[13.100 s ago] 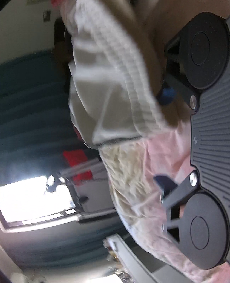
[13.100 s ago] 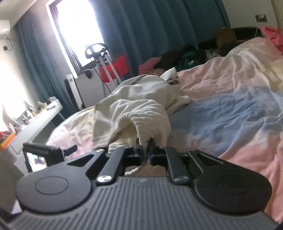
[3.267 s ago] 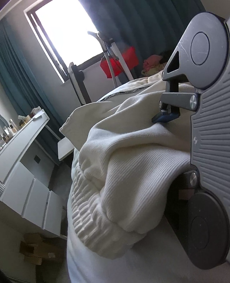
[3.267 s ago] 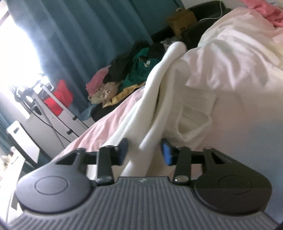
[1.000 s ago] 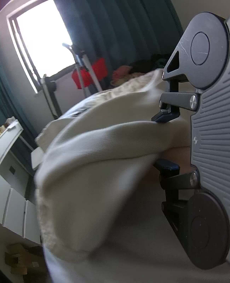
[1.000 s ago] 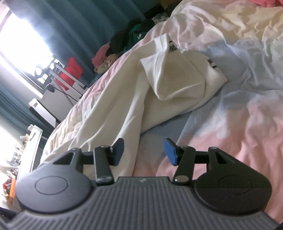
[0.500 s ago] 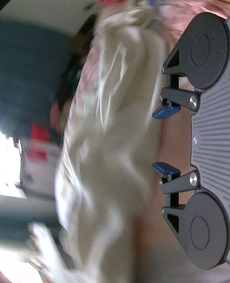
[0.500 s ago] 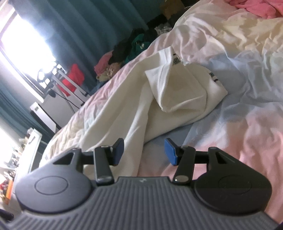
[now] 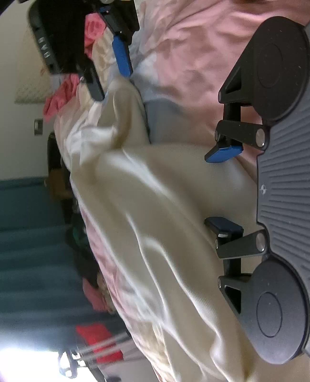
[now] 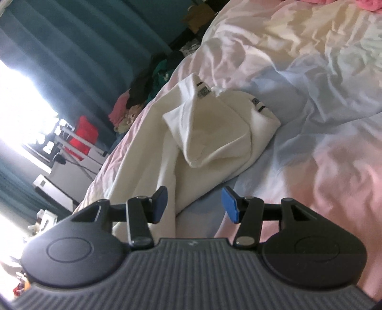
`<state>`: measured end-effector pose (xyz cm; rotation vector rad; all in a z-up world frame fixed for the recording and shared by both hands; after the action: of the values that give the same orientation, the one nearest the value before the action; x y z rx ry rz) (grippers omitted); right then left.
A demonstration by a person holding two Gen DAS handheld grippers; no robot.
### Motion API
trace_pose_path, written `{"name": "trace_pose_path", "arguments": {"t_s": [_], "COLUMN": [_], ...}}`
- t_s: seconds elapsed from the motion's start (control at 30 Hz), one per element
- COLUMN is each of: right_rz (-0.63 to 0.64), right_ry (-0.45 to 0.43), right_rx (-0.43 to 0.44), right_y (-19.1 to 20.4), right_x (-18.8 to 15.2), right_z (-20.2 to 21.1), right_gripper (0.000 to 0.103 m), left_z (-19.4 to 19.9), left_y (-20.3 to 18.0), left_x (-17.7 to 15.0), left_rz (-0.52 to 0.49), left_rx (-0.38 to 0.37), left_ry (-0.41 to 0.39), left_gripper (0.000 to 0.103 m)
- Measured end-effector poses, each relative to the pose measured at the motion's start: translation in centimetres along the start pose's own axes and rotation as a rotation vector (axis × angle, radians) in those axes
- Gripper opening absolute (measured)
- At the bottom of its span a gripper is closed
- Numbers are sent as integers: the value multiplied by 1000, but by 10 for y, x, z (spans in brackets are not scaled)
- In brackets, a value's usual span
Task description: Fold clothes
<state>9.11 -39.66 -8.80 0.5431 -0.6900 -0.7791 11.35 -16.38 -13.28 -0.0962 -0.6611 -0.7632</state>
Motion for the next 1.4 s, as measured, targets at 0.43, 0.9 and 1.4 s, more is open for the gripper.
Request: {"name": "trace_pose_path", "arguments": {"t_s": [0.43,0.9,1.4], "right_rz": [-22,-11,-266], "right_ry": [-73,-77,-39], "right_rx": [-57,-9,72], "right_y": [-10,-8,-67], "right_x": [11,-2,-23], "right_z": [-8,15,57], "right_gripper": [54,54,54], "left_z": [18,97,88], "left_y": [2,36,43], "left_x": [34,-72,-75], "left_rz": [36,281,354], "left_rx": [11,-170,-181], "left_ry": [-107,-154,-176], "left_gripper": [5,5,6]}}
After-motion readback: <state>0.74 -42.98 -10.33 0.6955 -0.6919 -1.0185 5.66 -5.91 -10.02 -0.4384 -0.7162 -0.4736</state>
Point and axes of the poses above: each gripper's, at about its wrist camera, not at the fingertips, and z roughly against the way its jaws point, y to its left, x to its top, the point moved 2 cm from there along -z, roughly the way its jaws point, and after that the axes turned 15 degrees about y, right-handed, at the moved point
